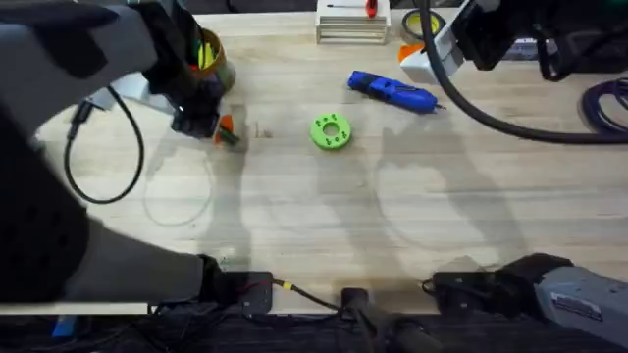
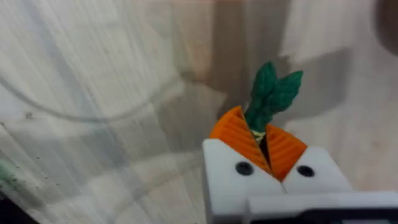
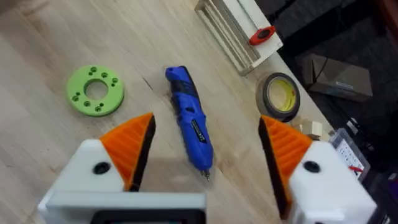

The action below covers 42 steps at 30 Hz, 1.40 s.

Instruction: Pick up the gripper from the table and insert it into the empty holder that is missing its gripper. Then pick up a screw, insert it into the mounting hole, and use the screwdriver to tighten it. Finally, clean up the table by picking up the vegetable and placing it into the bucket.

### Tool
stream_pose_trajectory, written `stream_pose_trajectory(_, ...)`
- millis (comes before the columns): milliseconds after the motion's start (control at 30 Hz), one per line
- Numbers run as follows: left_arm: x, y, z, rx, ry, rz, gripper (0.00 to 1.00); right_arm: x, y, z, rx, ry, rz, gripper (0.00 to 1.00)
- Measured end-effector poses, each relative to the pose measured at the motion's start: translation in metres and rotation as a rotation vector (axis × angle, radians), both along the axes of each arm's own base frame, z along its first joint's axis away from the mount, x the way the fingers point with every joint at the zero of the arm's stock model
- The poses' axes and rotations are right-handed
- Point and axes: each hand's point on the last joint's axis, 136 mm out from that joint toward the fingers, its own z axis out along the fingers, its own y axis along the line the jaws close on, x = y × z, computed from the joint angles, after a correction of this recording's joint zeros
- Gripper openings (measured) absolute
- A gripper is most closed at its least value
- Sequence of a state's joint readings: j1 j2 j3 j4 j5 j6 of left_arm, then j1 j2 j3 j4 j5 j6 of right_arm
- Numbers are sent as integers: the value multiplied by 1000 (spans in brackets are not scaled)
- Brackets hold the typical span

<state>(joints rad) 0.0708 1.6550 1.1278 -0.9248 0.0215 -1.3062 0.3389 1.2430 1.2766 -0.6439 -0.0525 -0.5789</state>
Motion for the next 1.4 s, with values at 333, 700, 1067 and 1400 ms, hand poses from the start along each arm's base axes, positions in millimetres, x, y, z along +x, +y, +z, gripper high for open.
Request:
stream_pose_trajectory(333,74,6,145,58,-585,-19,7,0,0,0,0,0,0,991)
stream_pose_trajectory(700,130,44,177,252,-813,83,7,0,0,0,0,0,0,991)
stream_pose_trajectory(1067,139,62,133,304,-704,116,7,0,0,0,-1,1,0,991)
stream_pose_trajectory(1400,129,69,124,319,-650,122,988,-1,0,-1,-2,7,0,991)
